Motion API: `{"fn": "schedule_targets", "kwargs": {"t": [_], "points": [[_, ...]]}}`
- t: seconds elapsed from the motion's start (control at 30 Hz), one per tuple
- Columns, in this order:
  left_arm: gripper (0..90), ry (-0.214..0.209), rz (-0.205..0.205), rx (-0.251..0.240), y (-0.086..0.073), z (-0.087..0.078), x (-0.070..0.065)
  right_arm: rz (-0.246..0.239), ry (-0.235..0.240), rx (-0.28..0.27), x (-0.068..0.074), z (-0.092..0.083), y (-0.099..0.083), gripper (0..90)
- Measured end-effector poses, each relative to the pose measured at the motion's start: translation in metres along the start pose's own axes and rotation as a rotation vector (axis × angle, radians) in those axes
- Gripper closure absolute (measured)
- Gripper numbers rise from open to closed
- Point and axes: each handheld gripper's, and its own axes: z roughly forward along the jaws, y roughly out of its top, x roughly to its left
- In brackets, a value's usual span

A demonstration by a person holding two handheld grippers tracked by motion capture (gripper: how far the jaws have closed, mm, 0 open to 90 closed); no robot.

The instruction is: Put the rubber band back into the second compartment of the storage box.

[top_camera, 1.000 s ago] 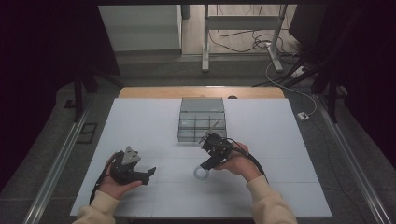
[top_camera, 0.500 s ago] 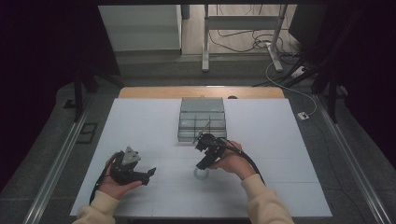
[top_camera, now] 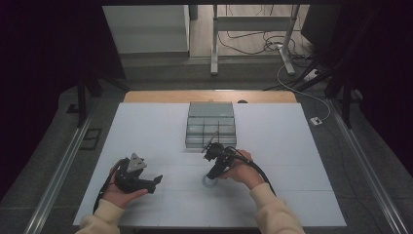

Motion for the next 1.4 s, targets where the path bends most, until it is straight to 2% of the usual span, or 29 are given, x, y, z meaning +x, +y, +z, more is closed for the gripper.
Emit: {"fn": "schedule_targets", "kwargs": {"t": [0.1,0.17,0.2,0.33,0.5,0.57,0.67,0.73,0.77,0.83,1.4], "points": [[9.8,0.0,0.001,0.0,0.0,0.0,0.0,-0.002,-0.017,0.003,0.001,0.002,0.0,38.0],[9.8,-0.001,0.002,0.001,0.0,0.0,0.0,0.001,-0.01,0.002,0.001,0.004,0.0,38.4],[9.8,-0.001,0.002,0.001,0.0,0.0,0.0,-0.012,-0.028,0.008,0.001,0.007,0.0,38.5],[9.8,-0.002,0.001,0.001,0.0,0.0,0.0,-0.001,-0.038,0.006,0.003,0.009,0.0,39.8],[9.8,-0.001,0.003,0.002,0.0,0.0,0.0,-0.009,-0.041,0.02,0.005,0.013,-0.001,47.7],[9.8,-0.002,0.003,0.003,0.0,0.0,0.0,-0.013,-0.054,0.024,0.007,0.013,-0.001,53.8],[9.8,-0.003,0.003,0.003,0.0,0.0,0.0,-0.03,-0.044,0.029,0.009,0.012,-0.001,64.7],[9.8,-0.003,0.004,0.003,0.0,0.0,0.0,-0.023,-0.034,0.032,0.011,0.011,-0.001,71.1],[9.8,-0.003,0.004,0.003,0.0,0.0,0.0,-0.036,-0.04,0.035,0.011,0.011,-0.001,73.6],[9.8,-0.003,0.004,0.003,0.0,0.0,-0.001,-0.03,-0.034,0.034,0.012,0.011,0.0,77.1],[9.8,-0.003,0.004,0.003,0.0,0.0,0.0,-0.038,-0.011,0.027,0.01,0.006,-0.001,80.5]]}}
